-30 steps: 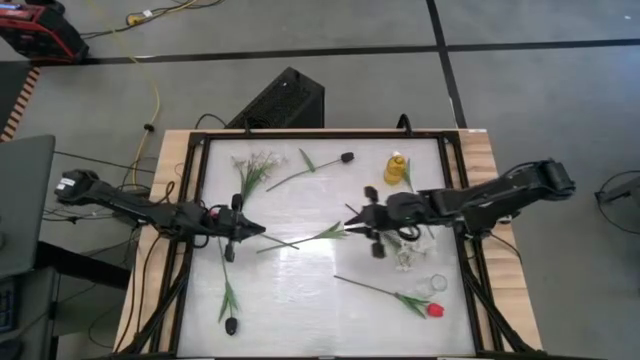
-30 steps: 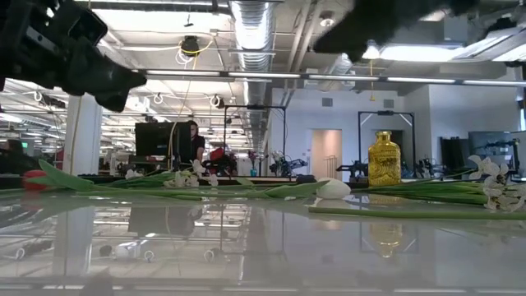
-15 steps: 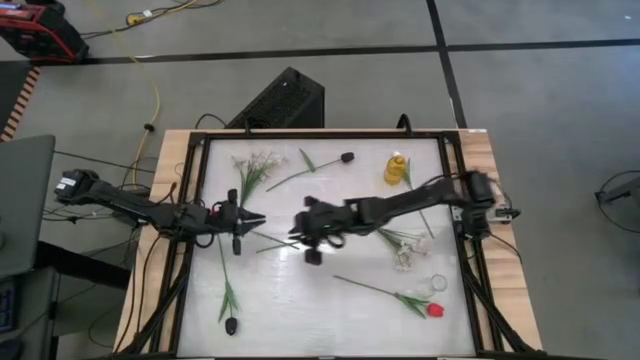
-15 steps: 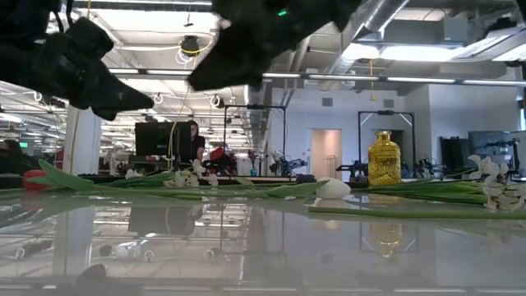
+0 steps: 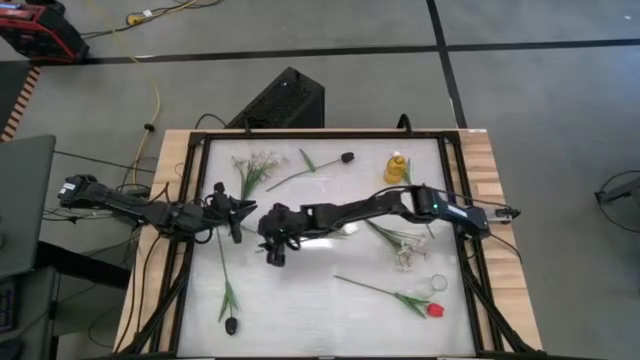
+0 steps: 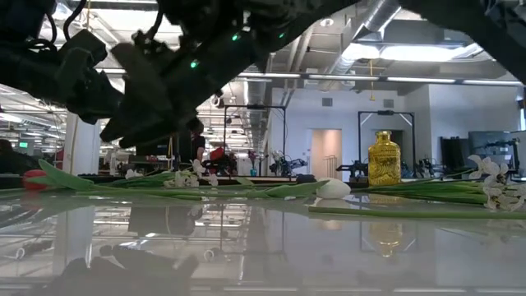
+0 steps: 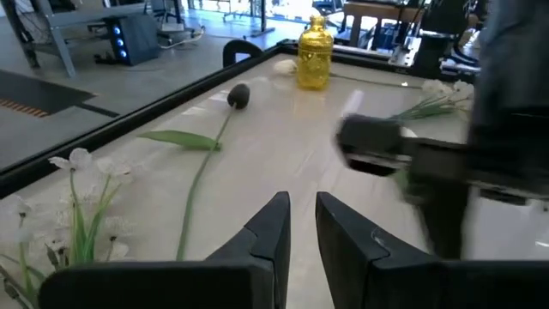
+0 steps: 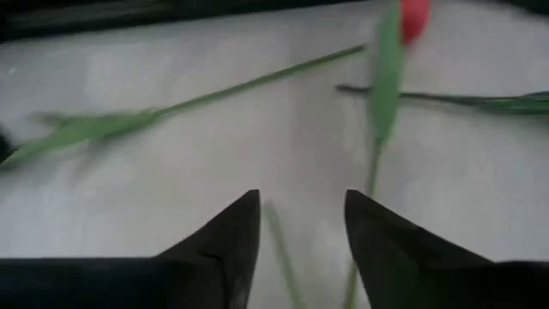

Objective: Sort flowers into vase by color
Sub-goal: Put the top red flower into the yellow flower vase

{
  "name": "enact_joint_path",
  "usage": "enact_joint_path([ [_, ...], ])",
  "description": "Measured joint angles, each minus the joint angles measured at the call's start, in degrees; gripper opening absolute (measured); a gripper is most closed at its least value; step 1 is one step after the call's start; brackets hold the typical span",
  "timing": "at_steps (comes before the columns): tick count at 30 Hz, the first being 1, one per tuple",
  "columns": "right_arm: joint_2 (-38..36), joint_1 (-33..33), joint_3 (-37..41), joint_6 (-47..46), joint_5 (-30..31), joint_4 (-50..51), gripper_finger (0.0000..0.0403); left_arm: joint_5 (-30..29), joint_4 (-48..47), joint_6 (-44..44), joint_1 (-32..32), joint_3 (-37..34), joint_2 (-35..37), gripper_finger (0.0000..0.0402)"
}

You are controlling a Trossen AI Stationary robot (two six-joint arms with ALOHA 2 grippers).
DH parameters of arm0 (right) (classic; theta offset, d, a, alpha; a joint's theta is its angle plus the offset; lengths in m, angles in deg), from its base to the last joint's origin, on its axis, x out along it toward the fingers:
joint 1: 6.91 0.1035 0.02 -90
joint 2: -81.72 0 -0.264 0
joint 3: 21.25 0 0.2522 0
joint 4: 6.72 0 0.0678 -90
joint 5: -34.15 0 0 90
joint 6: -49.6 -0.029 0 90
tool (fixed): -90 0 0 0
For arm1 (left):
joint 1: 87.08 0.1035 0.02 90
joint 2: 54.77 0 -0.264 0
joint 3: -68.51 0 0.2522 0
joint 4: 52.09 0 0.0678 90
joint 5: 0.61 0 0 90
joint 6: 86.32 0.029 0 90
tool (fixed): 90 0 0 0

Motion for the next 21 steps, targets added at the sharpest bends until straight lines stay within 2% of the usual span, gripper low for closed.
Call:
enact_joint_path([
  [5,4.27,-0.89,-2.98,0.70,2.99,0.09,0.0236,-0.01,-0.07,-0.07,0.00,0.00,0.00,0.0047],
  [21,8.26,-0.40,-3.33,-0.89,8.03,-0.27,0.0226,-0.03,-0.47,0.10,0.00,0.00,0.01,0.0047],
])
